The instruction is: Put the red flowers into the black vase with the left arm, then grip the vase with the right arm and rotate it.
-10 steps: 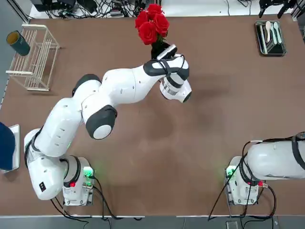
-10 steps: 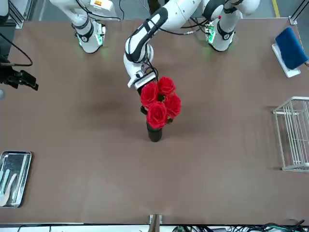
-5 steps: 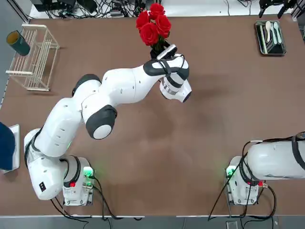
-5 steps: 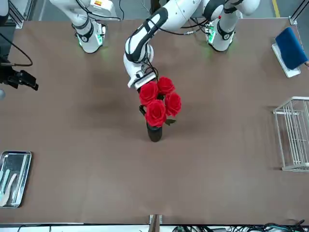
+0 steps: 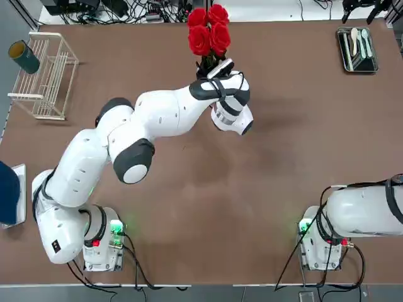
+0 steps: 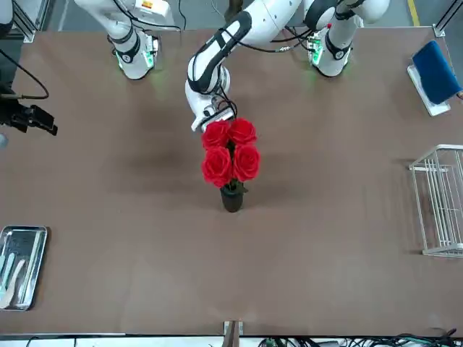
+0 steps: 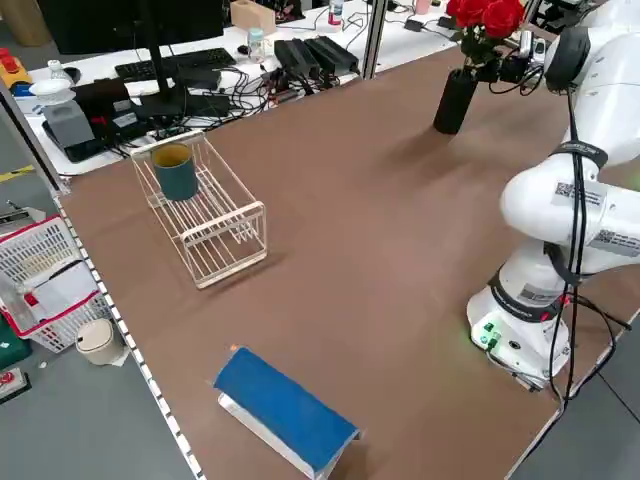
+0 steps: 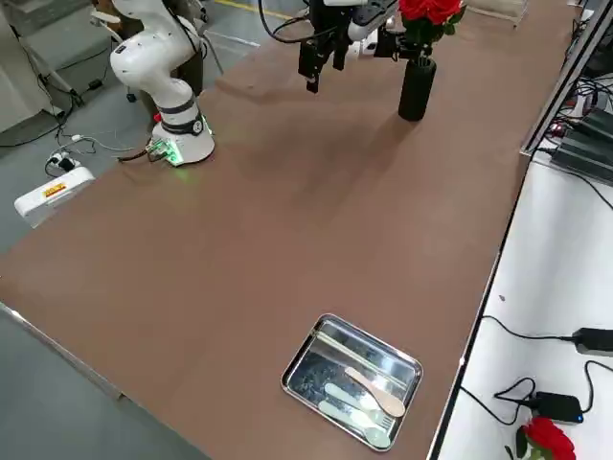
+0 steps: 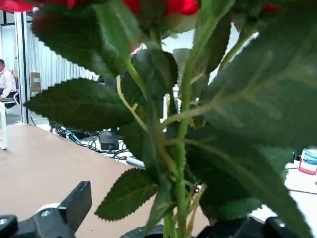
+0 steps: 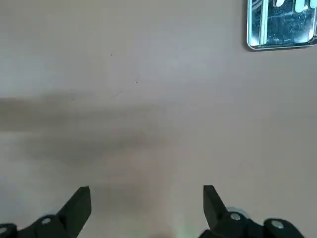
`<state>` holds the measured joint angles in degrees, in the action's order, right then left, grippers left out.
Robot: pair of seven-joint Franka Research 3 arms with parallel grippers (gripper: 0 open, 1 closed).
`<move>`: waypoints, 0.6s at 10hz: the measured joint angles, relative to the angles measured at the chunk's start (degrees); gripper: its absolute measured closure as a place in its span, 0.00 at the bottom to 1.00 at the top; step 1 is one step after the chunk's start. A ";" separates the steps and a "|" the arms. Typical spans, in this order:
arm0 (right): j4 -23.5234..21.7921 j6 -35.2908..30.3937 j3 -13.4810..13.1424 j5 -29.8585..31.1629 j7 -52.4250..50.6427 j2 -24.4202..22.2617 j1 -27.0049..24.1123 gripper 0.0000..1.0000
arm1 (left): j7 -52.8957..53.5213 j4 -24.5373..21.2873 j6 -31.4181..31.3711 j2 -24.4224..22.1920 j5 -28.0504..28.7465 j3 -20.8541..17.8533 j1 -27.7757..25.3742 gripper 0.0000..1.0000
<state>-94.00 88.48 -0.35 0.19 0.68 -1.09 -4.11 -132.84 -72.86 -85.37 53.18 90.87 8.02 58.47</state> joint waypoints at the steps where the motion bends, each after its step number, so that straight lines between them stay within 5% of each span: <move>1: 0.00 0.00 0.00 0.00 0.00 0.00 0.00 0.00 | 0.00 0.10 0.00 0.00 0.00 0.00 0.00 0.00; 6: 0.00 0.02 0.01 0.00 0.00 0.00 0.00 0.00 | 0.00 0.12 0.03 0.00 0.00 0.74 0.23 0.00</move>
<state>-94.00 88.49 -0.34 0.19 0.69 -1.09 -4.11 -132.85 -72.73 -85.33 53.18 90.87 8.76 58.70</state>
